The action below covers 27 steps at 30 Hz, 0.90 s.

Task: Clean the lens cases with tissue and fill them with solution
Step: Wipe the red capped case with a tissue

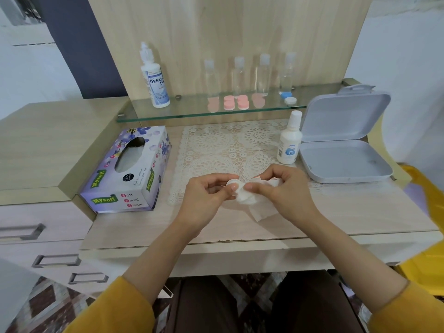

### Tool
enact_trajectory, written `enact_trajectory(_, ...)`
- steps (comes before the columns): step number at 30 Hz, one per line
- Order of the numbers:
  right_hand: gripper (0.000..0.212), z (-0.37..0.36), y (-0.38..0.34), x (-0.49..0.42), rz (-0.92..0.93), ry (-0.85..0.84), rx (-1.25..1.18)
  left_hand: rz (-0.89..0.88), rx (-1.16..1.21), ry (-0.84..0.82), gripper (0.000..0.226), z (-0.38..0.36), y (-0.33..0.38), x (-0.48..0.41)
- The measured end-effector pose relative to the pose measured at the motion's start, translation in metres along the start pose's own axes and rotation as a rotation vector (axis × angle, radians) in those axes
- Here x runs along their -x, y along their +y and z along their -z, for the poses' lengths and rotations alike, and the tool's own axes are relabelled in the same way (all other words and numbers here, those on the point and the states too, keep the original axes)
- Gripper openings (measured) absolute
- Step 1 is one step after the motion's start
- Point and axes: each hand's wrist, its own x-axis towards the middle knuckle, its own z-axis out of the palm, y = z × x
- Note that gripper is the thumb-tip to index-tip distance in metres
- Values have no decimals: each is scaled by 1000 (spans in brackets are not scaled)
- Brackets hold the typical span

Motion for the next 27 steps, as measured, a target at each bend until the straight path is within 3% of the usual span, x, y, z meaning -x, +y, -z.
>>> enact_trajectory(3, 29, 3, 3, -2, 35, 4, 2, 7, 9, -27, 19, 1, -1, 0)
enact_trajectory(8, 10, 9, 5, 0, 46, -91, -44, 145, -5, -111, 20, 10, 2, -5)
enact_trajectory(13, 30, 12, 5, 1, 95, -118, -87, 193, -2, -189, 24, 15, 8, -8)
enact_trajectory(17, 37, 13, 4, 0, 59, -120, -120, 187, -28, -172, 12, 15, 11, -11)
enact_trajectory(20, 26, 18, 3, -2, 64, -64, -13, 161, -31, -121, 19, 20, 13, -13)
enact_trajectory(24, 20, 27, 2, -3, 77, -33, 92, 62, -274, -36, 29, 23, 4, -15)
enact_trajectory(27, 15, 28, 3, -2, 96, -8, 136, -116, -619, -25, 26, 19, -10, -16)
